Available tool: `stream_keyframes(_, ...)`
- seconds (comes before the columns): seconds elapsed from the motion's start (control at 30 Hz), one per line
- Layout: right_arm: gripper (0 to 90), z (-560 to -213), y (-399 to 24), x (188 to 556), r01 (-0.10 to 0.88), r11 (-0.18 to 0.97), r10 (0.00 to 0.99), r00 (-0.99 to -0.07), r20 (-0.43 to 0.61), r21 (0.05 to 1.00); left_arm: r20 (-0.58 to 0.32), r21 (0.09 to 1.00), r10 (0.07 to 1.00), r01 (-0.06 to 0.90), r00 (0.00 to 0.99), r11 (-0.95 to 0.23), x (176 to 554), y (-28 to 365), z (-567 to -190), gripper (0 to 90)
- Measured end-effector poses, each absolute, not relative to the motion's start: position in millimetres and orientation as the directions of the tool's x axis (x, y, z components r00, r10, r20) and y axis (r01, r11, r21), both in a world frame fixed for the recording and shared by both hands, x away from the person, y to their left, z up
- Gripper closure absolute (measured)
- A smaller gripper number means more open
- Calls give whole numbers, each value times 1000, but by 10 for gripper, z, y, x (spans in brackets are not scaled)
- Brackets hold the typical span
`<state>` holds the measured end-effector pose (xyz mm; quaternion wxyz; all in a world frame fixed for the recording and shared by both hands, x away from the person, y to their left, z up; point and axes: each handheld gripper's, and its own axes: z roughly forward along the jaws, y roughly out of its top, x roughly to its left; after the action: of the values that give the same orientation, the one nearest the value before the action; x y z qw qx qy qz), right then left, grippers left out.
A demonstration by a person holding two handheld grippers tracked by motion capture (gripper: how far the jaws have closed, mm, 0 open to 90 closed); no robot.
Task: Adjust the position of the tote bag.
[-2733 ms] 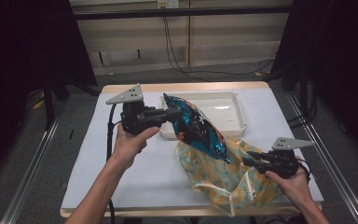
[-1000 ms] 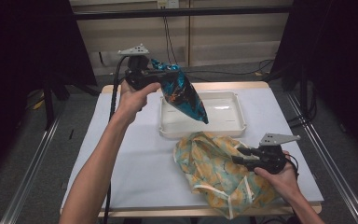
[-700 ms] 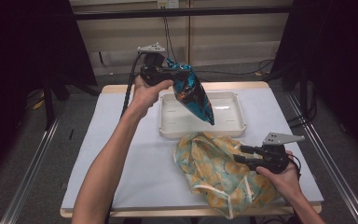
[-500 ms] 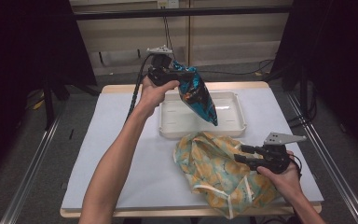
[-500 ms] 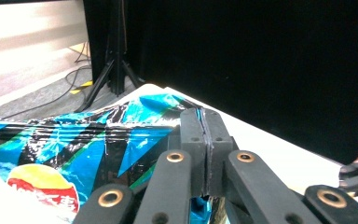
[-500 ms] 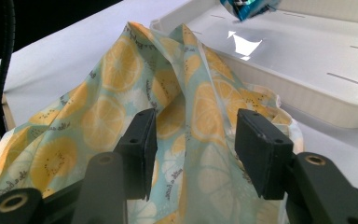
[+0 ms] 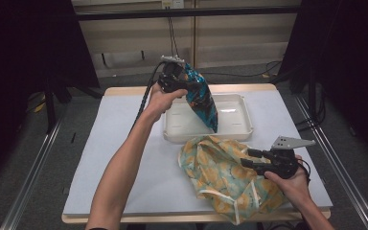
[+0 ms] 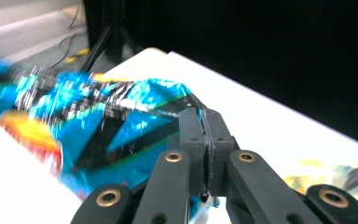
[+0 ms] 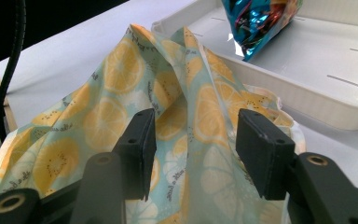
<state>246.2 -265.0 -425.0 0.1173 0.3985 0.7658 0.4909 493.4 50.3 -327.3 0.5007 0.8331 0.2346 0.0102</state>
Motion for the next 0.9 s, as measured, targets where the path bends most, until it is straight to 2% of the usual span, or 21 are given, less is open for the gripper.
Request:
stream_keyframes(0.53,466,-4246,-2662,2470,492,194,729,-651,211,848,-198,814,574,459,795,-355,5215,1072,-3286,851)
stream_keyframes(0.73,463,-4245,-2662,2471,493,194,728,-652,212,848,-183,806,618,477,764,-351,5269,1215,-3339,821)
stream_keyframes(0.9,462,-4243,-2662,2471,491,194,728,-652,211,849,-208,809,625,491,752,-322,5294,1280,-3411,813)
